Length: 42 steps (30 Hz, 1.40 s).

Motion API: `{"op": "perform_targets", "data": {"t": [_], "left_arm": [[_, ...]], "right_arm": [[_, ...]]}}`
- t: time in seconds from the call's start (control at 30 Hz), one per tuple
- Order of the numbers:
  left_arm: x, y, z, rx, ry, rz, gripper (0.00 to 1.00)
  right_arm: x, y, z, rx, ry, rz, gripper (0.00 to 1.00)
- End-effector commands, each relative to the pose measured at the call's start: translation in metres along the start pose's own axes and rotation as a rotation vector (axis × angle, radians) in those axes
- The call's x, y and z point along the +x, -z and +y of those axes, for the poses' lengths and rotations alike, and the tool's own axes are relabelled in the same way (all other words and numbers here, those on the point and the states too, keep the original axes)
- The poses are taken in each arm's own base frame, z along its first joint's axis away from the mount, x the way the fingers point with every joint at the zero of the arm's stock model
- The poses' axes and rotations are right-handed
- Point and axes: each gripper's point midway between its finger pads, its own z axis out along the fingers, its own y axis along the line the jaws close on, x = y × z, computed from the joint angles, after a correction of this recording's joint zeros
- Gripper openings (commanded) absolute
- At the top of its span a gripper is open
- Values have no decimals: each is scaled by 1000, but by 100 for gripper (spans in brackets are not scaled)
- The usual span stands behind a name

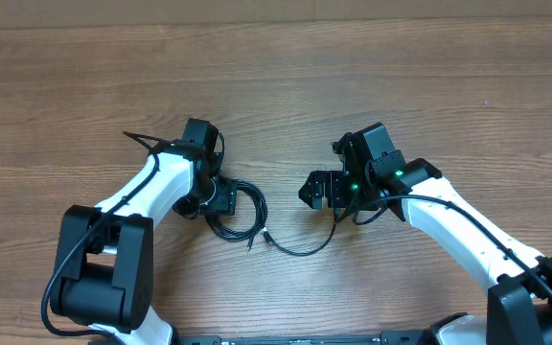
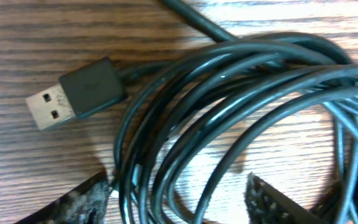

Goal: Untangle cables

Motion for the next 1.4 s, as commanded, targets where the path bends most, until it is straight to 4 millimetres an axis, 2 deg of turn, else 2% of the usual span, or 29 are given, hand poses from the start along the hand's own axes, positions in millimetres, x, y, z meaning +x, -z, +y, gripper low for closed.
{"op": "perform_targets", "data": {"t": [0.0,0.3,0.73,0.83,1.0,1.37], "left_arm": [[16,-16,-9,69,18,62,79],[18,-15,-17,112,64,75,99],[17,-15,-17,111,101,73,100],[17,-15,-17,112,101,74,98],[17,-15,-17,112,100,73,88],[13,-15,-18,116,97,54,79]], "right_arm": [[3,-3,-1,5,-2,6,100],[-2,-3,1,-7,6,-12,100],[-5,-3,2,-10,12,-28,100],[-6,-3,3,-12,14,-32,100],[-8,-3,4,-14,16,-37,100],[-16,-2,8,-31,31,-71,100]]}}
